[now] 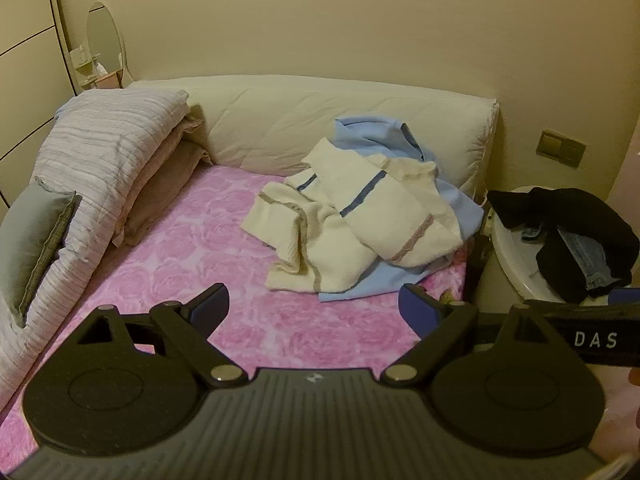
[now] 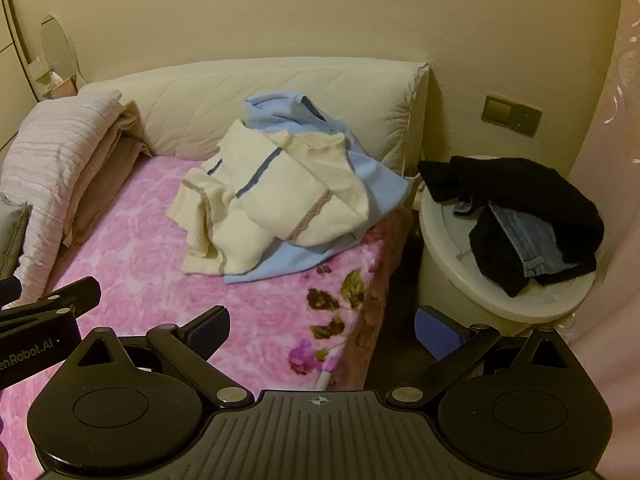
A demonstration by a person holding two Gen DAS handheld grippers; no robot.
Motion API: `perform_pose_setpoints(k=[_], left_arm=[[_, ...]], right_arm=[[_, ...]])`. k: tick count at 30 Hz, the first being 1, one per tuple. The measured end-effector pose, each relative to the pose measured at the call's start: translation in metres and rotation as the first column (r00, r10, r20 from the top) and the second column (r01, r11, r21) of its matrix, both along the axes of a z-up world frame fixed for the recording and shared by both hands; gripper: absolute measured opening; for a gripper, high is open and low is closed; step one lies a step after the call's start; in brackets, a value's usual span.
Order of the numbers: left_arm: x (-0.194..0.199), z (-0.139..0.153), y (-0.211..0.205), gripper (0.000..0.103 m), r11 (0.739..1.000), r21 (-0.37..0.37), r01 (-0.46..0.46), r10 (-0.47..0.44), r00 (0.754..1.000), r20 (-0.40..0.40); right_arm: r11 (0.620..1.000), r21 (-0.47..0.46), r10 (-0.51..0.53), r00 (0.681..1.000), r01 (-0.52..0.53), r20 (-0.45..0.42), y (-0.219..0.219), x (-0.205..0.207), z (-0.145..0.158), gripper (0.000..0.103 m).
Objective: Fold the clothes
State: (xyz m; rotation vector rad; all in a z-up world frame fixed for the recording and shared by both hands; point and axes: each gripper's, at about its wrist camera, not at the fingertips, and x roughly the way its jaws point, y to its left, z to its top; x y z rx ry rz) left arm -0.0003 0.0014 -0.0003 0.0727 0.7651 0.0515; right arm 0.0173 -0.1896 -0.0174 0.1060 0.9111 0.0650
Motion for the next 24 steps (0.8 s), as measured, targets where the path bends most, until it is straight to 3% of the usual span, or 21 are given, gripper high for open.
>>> perform_pose_setpoints(k=[24], left_arm=[[-0.002,0.004,-0.002,0.090,1.000,-0.004,0.002,-0.002,1.000,0.003]], right_arm=[[1.000,-0.006,-0.003,1.000,0.003,0.018,-0.007,-0.011,0.006,0.102]])
